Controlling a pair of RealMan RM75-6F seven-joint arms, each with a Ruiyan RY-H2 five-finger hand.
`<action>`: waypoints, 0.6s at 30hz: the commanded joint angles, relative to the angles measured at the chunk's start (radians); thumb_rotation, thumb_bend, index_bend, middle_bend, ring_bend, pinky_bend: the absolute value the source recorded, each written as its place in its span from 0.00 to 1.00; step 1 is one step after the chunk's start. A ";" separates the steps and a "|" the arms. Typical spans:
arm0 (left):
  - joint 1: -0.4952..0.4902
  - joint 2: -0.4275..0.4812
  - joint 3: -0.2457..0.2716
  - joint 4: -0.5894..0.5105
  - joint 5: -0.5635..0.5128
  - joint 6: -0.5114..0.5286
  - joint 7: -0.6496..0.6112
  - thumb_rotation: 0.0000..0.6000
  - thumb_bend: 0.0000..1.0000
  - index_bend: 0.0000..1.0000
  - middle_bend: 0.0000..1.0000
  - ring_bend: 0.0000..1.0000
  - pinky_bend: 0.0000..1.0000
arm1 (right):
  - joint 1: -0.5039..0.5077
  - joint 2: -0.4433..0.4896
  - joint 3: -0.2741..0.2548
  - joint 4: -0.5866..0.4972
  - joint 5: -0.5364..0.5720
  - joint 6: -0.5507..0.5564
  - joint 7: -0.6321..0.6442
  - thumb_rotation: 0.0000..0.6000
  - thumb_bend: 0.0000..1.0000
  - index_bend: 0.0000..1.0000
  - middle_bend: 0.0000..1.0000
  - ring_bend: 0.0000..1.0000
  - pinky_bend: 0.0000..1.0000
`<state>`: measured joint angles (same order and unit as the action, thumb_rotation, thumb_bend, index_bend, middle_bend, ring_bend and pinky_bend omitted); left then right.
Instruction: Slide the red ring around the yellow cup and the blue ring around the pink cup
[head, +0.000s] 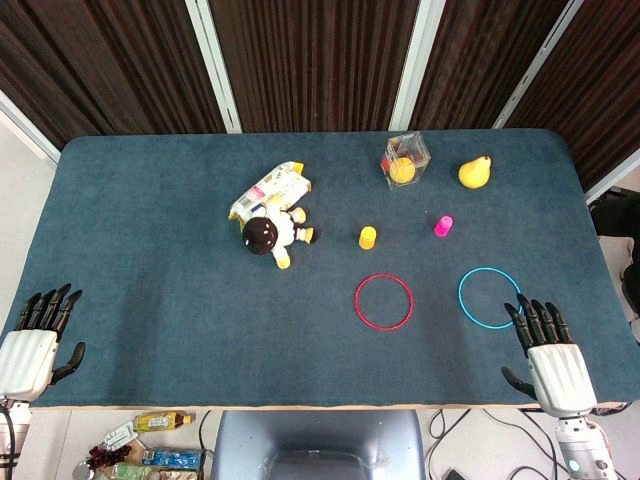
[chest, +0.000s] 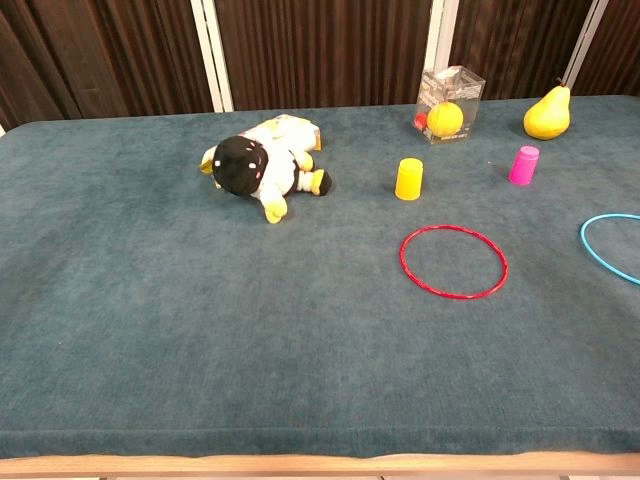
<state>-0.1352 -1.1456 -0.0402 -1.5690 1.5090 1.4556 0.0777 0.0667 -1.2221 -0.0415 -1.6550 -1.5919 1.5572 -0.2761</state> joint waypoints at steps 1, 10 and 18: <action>0.001 -0.001 0.002 0.001 -0.001 -0.001 0.000 1.00 0.42 0.00 0.00 0.00 0.03 | 0.014 -0.010 0.003 0.011 0.001 -0.035 0.013 1.00 0.27 0.00 0.00 0.00 0.00; -0.010 0.003 0.001 -0.002 -0.007 -0.023 -0.007 1.00 0.42 0.00 0.00 0.00 0.02 | 0.183 -0.125 0.056 0.118 0.017 -0.293 0.057 1.00 0.27 0.13 0.00 0.00 0.00; -0.007 0.016 0.007 0.007 0.014 -0.010 -0.048 1.00 0.42 0.00 0.00 0.00 0.02 | 0.305 -0.267 0.108 0.226 0.072 -0.450 0.043 1.00 0.27 0.39 0.00 0.00 0.00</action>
<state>-0.1415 -1.1325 -0.0341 -1.5644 1.5222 1.4476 0.0355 0.3513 -1.4584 0.0508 -1.4585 -1.5358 1.1342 -0.2332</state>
